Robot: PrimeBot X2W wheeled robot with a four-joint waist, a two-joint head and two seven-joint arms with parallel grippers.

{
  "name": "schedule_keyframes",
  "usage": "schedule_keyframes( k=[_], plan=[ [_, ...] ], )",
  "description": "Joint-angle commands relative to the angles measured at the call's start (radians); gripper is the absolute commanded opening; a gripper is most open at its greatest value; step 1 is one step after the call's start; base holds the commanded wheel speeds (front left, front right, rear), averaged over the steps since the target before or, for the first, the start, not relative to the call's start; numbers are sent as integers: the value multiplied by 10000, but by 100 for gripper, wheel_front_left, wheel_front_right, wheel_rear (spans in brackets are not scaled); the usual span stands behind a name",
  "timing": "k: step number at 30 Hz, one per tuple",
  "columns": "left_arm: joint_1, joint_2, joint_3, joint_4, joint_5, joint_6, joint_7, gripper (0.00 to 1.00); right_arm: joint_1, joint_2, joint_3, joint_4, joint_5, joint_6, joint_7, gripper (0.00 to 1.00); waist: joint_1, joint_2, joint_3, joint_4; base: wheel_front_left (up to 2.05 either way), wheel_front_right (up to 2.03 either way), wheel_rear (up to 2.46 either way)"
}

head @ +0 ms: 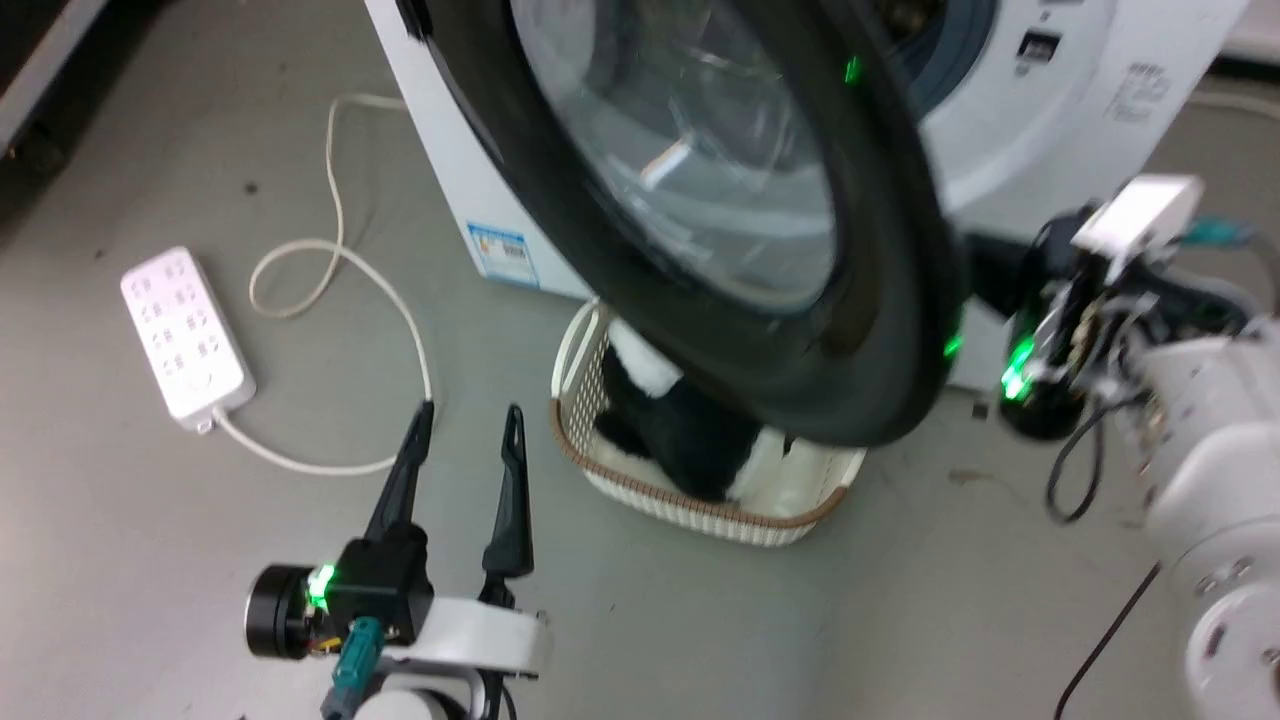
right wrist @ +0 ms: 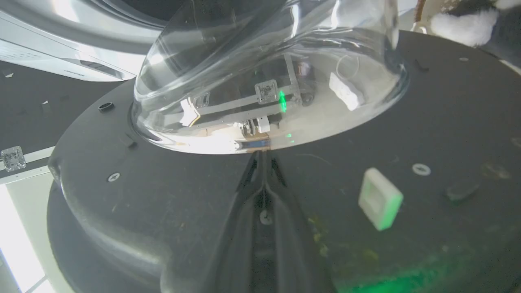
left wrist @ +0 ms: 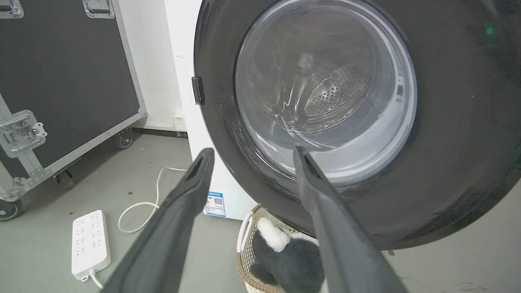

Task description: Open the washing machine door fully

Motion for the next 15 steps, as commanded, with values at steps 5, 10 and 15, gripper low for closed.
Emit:
schedule_keyframes(
  k=[5,10,15],
  plan=[
    [491,10,119,127,128,-112,-53,100,710,292,49,-180,488,14,583,0,2,-1,-791,-152,0,0,0],
    [790,10,197,187,195,-256,-53,100,994,313,614,-53,1493,14,1335,0,2,-1,-1148,-122,0,0,0],
    [952,10,204,281,247,-419,-53,100,1352,315,1774,18,2738,14,1820,0,2,-1,-1367,-45,0,0,0]
  ],
)
